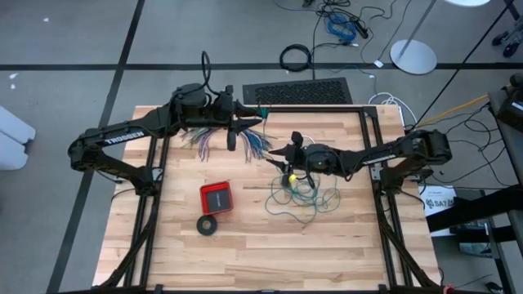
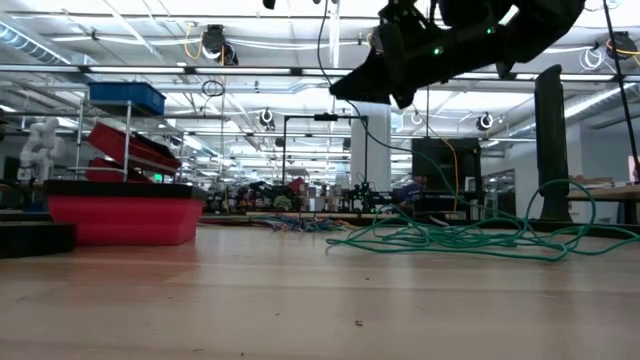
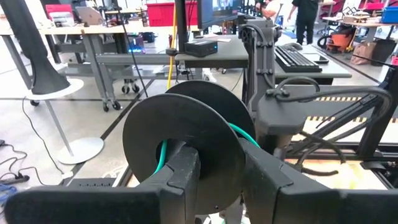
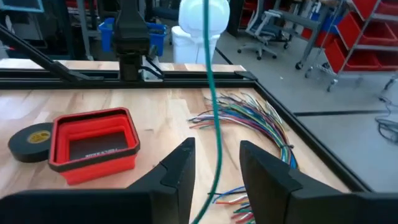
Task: Coil cords
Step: Coil the green wire onto the spool
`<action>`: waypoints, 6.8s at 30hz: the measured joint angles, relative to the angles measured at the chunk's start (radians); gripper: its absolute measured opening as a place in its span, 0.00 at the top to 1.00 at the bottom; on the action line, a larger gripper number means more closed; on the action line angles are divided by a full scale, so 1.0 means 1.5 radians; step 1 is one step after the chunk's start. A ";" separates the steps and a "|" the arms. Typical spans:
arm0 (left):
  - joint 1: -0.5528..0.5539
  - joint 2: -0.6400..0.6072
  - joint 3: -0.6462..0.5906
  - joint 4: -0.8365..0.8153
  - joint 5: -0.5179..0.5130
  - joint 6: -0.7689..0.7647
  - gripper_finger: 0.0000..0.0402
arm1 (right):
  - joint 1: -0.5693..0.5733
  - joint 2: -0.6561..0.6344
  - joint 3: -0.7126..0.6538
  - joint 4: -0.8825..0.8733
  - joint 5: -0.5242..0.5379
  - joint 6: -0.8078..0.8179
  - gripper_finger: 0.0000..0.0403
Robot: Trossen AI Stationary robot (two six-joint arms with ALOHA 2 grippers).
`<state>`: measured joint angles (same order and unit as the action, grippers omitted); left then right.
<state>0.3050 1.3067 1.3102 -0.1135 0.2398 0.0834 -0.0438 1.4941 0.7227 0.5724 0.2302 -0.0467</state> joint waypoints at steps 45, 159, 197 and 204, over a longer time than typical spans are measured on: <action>-0.110 0.057 0.000 -0.117 0.080 -0.034 0.76 | -0.168 0.015 0.000 -0.040 -0.088 0.059 1.00; 0.015 0.158 -0.001 -0.133 0.345 -0.064 0.76 | -0.132 -0.072 0.000 -0.190 -0.131 -0.017 0.98; -0.032 0.158 0.000 -0.339 -0.217 0.146 0.76 | -0.132 -0.067 0.000 -0.078 -0.137 0.006 0.98; -0.032 0.158 0.000 -0.266 -0.267 0.146 0.76 | -0.119 -0.067 0.000 -0.002 -0.137 0.018 0.98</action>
<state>0.2565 1.5433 1.3102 -0.5125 -0.1604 0.3019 -0.2223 1.3937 0.7223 0.5695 0.0245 -0.0193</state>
